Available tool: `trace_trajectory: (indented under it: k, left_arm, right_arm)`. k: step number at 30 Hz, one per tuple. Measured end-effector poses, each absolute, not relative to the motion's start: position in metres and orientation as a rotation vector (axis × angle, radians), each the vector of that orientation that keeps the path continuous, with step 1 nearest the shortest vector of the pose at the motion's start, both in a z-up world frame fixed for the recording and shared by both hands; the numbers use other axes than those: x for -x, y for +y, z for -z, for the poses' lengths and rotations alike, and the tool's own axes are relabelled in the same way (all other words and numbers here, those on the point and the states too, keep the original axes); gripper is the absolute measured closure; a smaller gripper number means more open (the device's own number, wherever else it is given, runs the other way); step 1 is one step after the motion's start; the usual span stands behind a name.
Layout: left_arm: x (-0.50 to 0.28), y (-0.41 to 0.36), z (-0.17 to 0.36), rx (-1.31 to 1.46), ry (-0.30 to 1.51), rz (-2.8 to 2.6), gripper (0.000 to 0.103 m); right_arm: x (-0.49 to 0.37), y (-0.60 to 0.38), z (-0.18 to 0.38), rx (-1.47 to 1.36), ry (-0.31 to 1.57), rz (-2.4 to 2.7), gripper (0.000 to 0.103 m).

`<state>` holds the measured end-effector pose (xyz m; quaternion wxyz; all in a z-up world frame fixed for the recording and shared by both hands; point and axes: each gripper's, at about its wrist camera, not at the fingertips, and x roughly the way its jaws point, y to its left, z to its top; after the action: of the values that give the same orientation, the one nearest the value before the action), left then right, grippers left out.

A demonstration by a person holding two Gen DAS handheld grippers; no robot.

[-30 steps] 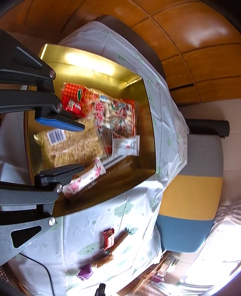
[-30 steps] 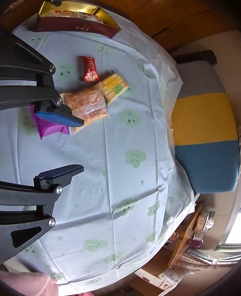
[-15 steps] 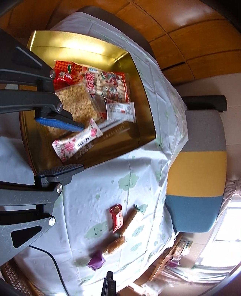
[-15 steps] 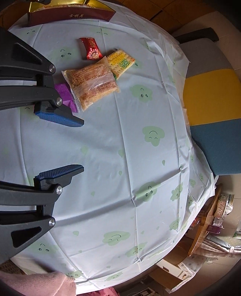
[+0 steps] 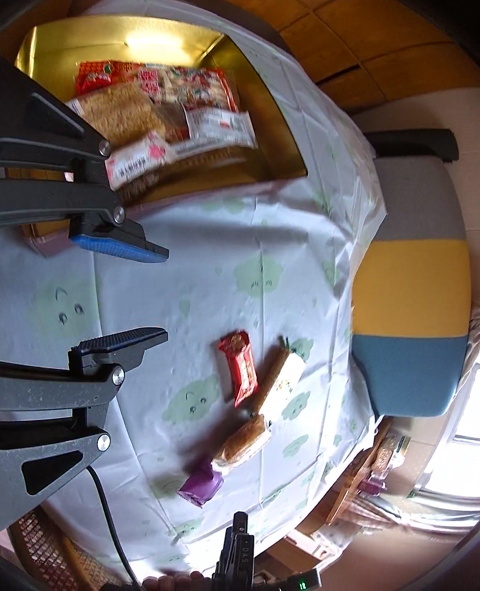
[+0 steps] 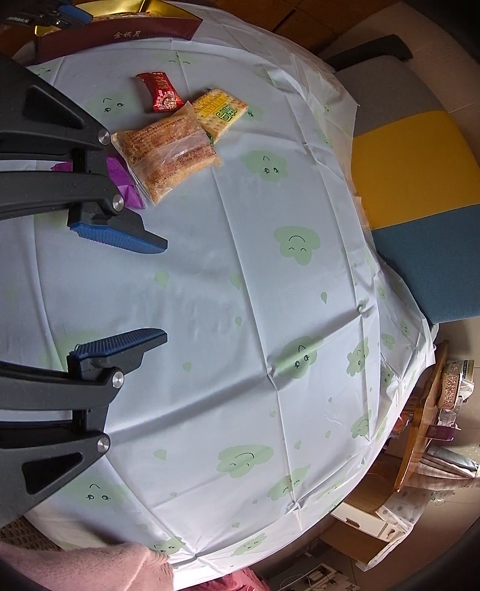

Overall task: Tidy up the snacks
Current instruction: 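Withdraw both tools from the box back over the remaining snacks, then grasp the long red candy bar with the left tool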

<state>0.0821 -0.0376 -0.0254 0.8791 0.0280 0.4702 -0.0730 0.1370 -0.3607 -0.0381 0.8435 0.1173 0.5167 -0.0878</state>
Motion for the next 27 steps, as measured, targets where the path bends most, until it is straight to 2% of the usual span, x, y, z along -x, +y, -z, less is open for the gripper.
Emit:
trace_trajectory:
  k: [21, 27]
  left_arm:
    - [-0.097, -0.065, 0.054, -0.054, 1.08, 0.196, 0.066]
    - [-0.1, -0.071, 0.048, -0.107, 1.039, 0.197, 0.066]
  right_arm:
    - [-0.138, -0.36, 0.036, -0.269, 1.08, 0.149, 0.06]
    - [-0.139, -0.355, 0.039, -0.257, 1.102, 0.123, 0.06]
